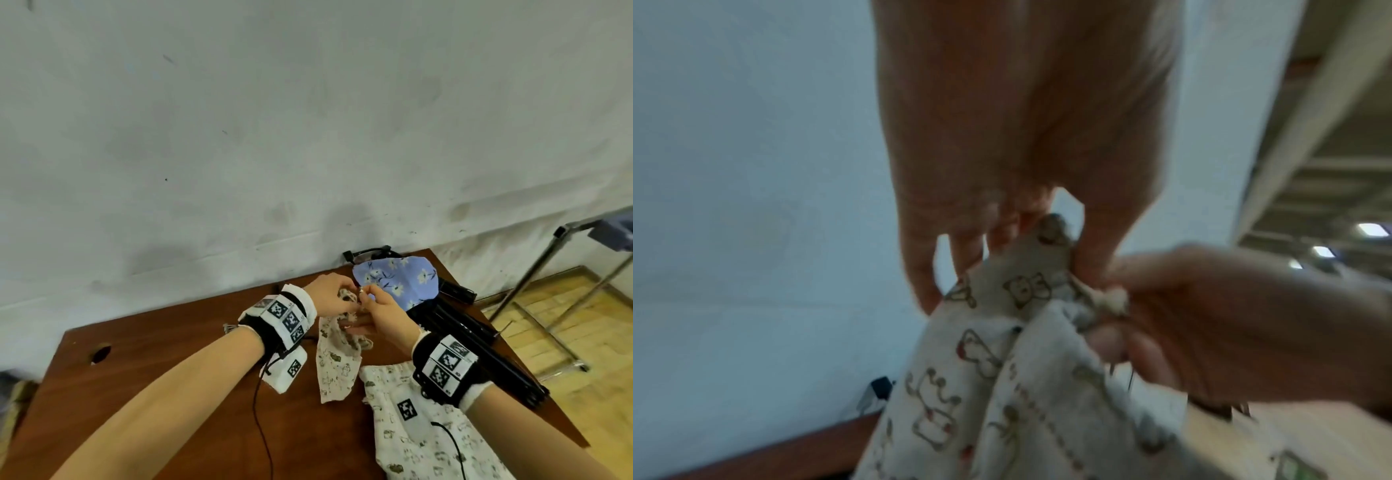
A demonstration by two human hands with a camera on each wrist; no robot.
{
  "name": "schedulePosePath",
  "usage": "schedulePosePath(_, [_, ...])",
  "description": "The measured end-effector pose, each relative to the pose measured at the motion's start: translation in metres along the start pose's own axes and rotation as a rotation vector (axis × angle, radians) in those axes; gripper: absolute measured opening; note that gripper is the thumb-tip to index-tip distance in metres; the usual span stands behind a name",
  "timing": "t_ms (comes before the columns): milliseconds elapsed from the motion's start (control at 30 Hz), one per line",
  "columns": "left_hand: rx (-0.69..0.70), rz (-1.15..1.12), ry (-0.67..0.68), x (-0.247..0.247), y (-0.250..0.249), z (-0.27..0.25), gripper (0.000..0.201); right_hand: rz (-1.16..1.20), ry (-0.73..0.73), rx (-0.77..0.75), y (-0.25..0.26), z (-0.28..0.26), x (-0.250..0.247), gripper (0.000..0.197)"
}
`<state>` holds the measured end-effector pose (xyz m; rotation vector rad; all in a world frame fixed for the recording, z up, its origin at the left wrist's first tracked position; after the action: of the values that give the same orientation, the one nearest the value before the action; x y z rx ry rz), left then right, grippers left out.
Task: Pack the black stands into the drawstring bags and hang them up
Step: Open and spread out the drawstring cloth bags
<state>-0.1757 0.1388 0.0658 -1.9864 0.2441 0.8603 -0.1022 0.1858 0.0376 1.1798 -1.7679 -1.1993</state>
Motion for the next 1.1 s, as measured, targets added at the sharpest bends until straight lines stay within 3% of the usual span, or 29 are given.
schedulePosePath(67, [0.049,0.066,-0.091,-0.004,-0.010,-0.003,0.027,-0.036,0.000,-0.021,0.005,-0.004,-0.002,0.015])
schedulePosePath(267, [0.035,-0.122,-0.306,-0.013,-0.002,-0.013,0.013,-0.289,-0.185,-0.150,0.014,-0.013,-0.030,0.015])
schedulePosePath(400, [0.051,-0.255,-0.437,-0.028,-0.002,-0.027,0.022,-0.312,-0.300,-0.290,0.022,-0.025,-0.041,0.015])
schedulePosePath(467, [0.045,-0.289,-0.405,-0.028,-0.006,-0.031,0.032,-0.359,-0.297,-0.323,0.022,-0.029,-0.037,0.016])
schedulePosePath(600, [0.025,-0.187,-0.383,-0.024,-0.016,-0.043,0.044,-0.431,-0.100,-0.132,-0.008,-0.023,-0.019,0.012])
schedulePosePath(733, [-0.003,0.015,-0.406,-0.017,-0.019,-0.052,0.039,-0.692,0.026,0.049,-0.046,-0.024,-0.014,0.010])
schedulePosePath(833, [-0.012,0.260,-0.311,-0.003,-0.018,-0.058,0.023,-0.884,0.082,0.133,-0.065,-0.029,-0.018,0.018])
schedulePosePath(967, [-0.124,0.865,-0.084,0.024,0.002,-0.070,0.016,-1.303,0.093,0.034,-0.071,-0.031,-0.027,0.025])
schedulePosePath(1033, [-0.156,0.909,-0.006,0.033,0.018,-0.073,0.023,-1.464,0.061,-0.067,-0.065,-0.033,-0.025,0.028])
schedulePosePath(1100, [-0.206,0.806,0.005,0.033,0.035,-0.073,0.029,-1.581,0.010,-0.135,-0.058,-0.035,-0.024,0.026])
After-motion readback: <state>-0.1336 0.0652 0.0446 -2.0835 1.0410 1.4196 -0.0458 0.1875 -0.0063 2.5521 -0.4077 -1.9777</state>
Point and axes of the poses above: each hand's wrist, its own z-axis towards the middle knuckle, its own x-axis out of the palm, y = z × x, the point moved 10 cm from there along z, towards the middle knuckle, and after that the axes turned 5 degrees about -z, right-handed, at the moved point
